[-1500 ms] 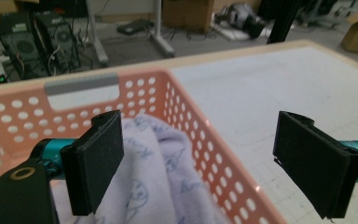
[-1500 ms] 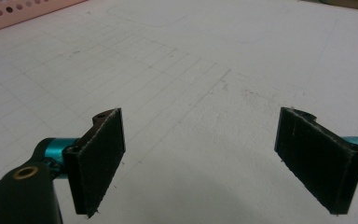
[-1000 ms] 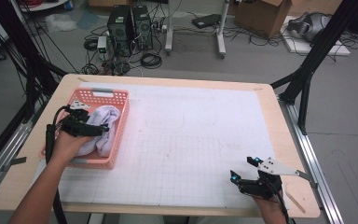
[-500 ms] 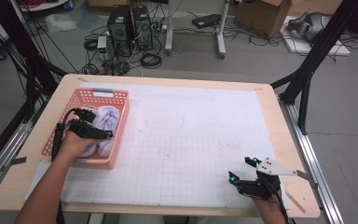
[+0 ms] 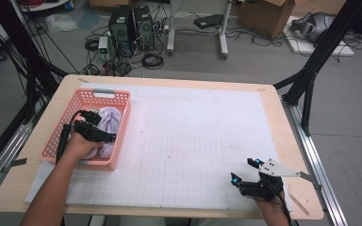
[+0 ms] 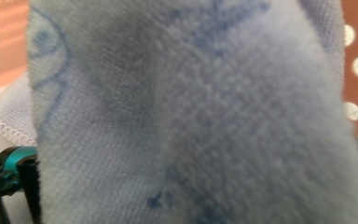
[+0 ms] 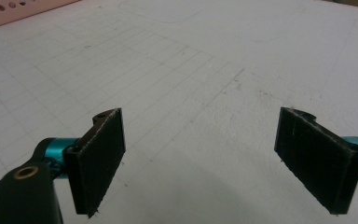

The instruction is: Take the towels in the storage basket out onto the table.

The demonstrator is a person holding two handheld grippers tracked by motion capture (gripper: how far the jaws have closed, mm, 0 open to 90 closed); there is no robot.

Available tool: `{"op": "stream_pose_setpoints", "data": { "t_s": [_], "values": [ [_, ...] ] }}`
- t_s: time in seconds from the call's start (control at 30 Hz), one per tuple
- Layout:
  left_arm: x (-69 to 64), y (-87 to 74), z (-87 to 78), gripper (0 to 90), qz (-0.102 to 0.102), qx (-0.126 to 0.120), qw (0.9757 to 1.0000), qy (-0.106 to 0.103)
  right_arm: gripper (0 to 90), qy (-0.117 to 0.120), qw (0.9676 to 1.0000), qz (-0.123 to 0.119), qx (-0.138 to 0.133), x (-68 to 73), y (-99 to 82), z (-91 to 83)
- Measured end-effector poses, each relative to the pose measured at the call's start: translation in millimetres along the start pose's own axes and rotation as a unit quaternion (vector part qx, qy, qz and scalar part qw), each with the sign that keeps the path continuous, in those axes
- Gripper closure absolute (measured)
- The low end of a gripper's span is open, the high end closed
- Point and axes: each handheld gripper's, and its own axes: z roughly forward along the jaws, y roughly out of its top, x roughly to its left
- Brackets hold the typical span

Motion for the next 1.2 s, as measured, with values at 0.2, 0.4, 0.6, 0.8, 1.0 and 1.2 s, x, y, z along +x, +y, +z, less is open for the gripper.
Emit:
{"op": "stream_pose_setpoints", "data": {
  "t_s": [0.2, 0.4, 0.6, 0.8, 1.0, 1.2],
  "values": [
    [3.3, -1.0, -6.4, 27.7, 0.012, -0.002, 0.9998, 0.018, 15.2, 0.001, 1.0, -0.001, 0.0, 0.3, 0.4, -0.9],
    [2.0, 0.8, -9.4, 49.8, 0.018, -0.002, 0.9995, 0.026, 15.3, 0.0, 1.0, 0.003, -0.002, -0.1, 0.9, -1.8],
    [2.8, 1.3, -12.9, 57.7, 0.008, -0.009, 0.9995, 0.028, 15.4, -0.003, 0.9999, 0.01, -0.004, -2.2, 0.4, -4.3],
    [11.1, -0.1, -23.4, 62.4, -0.036, -0.054, 0.9974, 0.032, 15.3, -0.011, 0.9996, 0.02, -0.014, -6.1, -0.4, -8.3],
    [20.4, -5.3, -35.6, 62.5, -0.08, -0.12, 0.9894, 0.013, 15.4, -0.013, 0.9994, 0.028, -0.016, -7.2, -1.4, -10.5],
    [23.8, -7.6, -46.1, 62.4, -0.095, -0.193, 0.9765, -0.003, 15.4, -0.015, 0.9994, 0.029, -0.015, -7.2, -1.6, -10.1]
  ]
}}
